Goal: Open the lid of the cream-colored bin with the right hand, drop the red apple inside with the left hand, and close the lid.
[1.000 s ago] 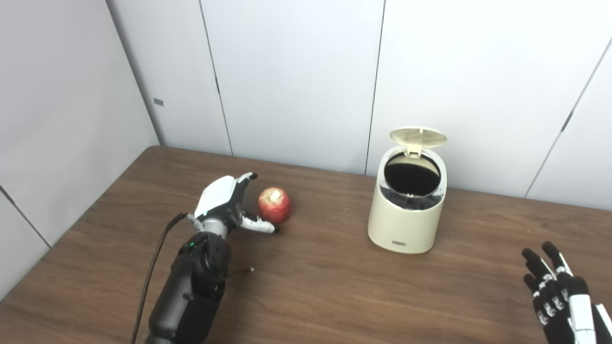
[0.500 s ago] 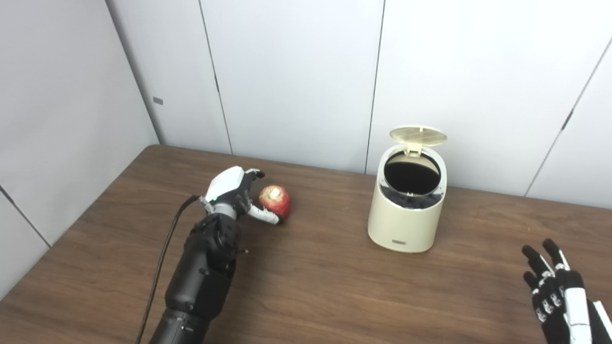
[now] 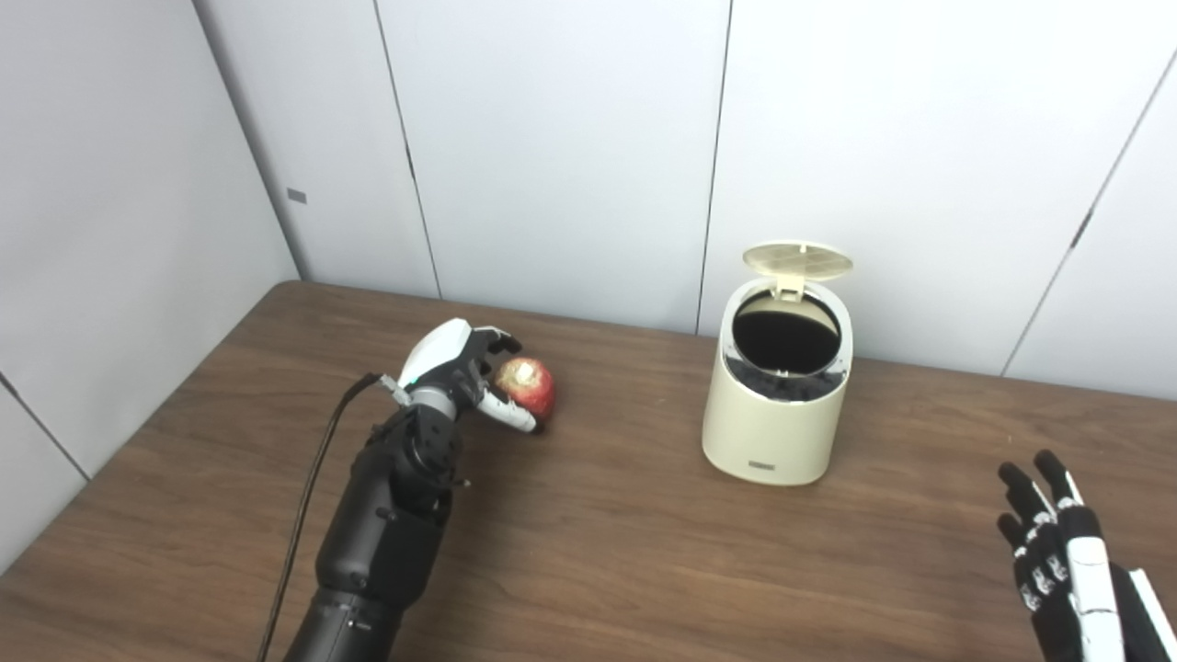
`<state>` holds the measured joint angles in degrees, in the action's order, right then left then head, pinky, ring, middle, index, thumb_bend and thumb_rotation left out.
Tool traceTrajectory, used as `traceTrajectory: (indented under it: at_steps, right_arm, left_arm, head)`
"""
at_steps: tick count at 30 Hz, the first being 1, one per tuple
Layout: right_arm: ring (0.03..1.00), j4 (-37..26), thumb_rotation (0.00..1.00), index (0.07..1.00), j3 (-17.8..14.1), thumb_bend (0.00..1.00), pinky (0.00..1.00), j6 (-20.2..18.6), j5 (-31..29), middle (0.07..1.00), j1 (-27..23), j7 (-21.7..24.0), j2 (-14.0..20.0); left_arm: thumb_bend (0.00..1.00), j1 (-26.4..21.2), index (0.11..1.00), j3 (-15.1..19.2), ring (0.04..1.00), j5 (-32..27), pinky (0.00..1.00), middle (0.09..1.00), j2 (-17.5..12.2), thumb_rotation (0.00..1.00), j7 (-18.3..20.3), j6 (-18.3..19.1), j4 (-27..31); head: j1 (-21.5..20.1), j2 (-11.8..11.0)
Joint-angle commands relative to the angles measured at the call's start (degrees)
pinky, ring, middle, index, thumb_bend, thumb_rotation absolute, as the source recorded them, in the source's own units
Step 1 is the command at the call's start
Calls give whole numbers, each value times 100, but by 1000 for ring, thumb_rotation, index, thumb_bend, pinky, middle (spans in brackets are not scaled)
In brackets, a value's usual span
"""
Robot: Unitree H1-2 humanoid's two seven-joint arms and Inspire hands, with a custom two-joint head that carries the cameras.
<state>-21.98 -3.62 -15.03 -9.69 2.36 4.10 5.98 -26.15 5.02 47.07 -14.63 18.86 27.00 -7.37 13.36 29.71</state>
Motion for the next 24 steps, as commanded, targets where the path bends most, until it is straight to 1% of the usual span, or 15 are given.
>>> traceTrajectory:
  at_steps: [1, 3, 5, 8, 9, 10, 11, 12, 13, 14, 16, 18, 19, 21, 24]
  right_arm:
    - [1000, -256, 896, 1000, -16, 573, 1000, 78, 6, 942, -133, -35, -15]
    - [1000, -274, 895, 1000, -17, 574, 1000, 51, 23, 949, -136, -52, -22]
    - [1000, -290, 899, 1000, -20, 583, 1000, 26, 12, 951, -139, -66, -32]
    - [1000, -279, 909, 1000, 9, 525, 1000, 6, 53, 963, -139, -50, 6]
    - [1000, -268, 909, 1000, 13, 520, 1000, 15, 58, 964, -133, -41, 15]
    - [1000, -250, 910, 1000, 16, 491, 1000, 31, 62, 970, -131, -34, 18]
    - [1000, -232, 912, 1000, 16, 468, 1000, 37, 62, 975, -128, -33, 17]
    - [1000, -212, 913, 1000, 14, 447, 1000, 53, 57, 981, -126, -27, 18]
    - [1000, -184, 912, 1000, 11, 436, 1000, 85, 52, 987, -126, -16, 24]
    - [1000, -158, 911, 1000, 9, 432, 1000, 115, 66, 989, -128, -15, 29]
    - [1000, -96, 912, 1000, -3, 423, 1000, 166, 62, 990, -141, -5, 39]
    - [1000, -23, 915, 1000, -23, 426, 1000, 223, 12, 994, -161, 38, 67]
    - [1000, -5, 917, 1000, -30, 429, 1000, 236, 11, 993, -167, 48, 79]
    - [1000, -3, 920, 1000, -43, 440, 1000, 233, 13, 988, -170, 60, 90]
    - [1000, -8, 919, 1000, -63, 448, 1000, 225, -13, 984, -162, 73, 79]
  left_arm:
    - [864, -245, 760, -60, 710, -51, 582, 800, -88, 25, 34, -9, 54]
    - [848, -263, 744, -59, 722, 5, 597, 792, -81, 10, 152, -9, 47]
    - [818, -289, 727, 48, 734, 46, 634, 773, -10, 2, 295, -9, 41]
    - [771, -311, 657, 138, 630, 63, 554, 671, 59, 0, 327, -9, 1]
    - [767, -312, 652, 130, 626, 83, 549, 667, 60, 0, 314, -10, -19]
    - [644, -315, 575, 116, 615, 106, 544, 653, 56, 20, 297, -9, -48]
    - [581, -313, 535, 78, 617, 91, 559, 648, 36, 30, 261, -9, -78]
    - [548, -313, 514, 42, 626, 67, 594, 644, 18, 33, 218, -9, -109]
    - [526, -317, 500, 26, 615, 36, 597, 630, 12, 34, 183, -9, -138]
    - [520, -316, 487, 23, 589, -8, 567, 584, 14, 17, 160, -9, -146]
    - [514, -320, 477, -11, 546, -93, 517, 547, 4, 3, 133, -10, -158]
    - [511, -331, 472, -61, 549, -169, 532, 552, -10, 0, 106, -10, -180]
    - [517, -337, 479, -74, 574, -181, 564, 519, -6, 0, 101, -10, -183]
    - [512, -341, 473, -93, 561, -204, 561, 548, 3, 0, 68, -10, -183]
    - [512, -339, 471, -80, 545, -237, 547, 548, 35, 0, 0, -9, -175]
  head:
    - [4, 2]
    - [-6, 14]
    - [-22, 18]
    - [-42, 6]
    - [-42, 6]
    - [-54, -4]
    - [-54, -4]
    - [-54, -4]
    - [-54, -4]
    - [-54, -4]
    - [-93, -11]
    - [-91, -13]
    - [-94, -15]
    - [-97, -16]
    - [-163, -40]
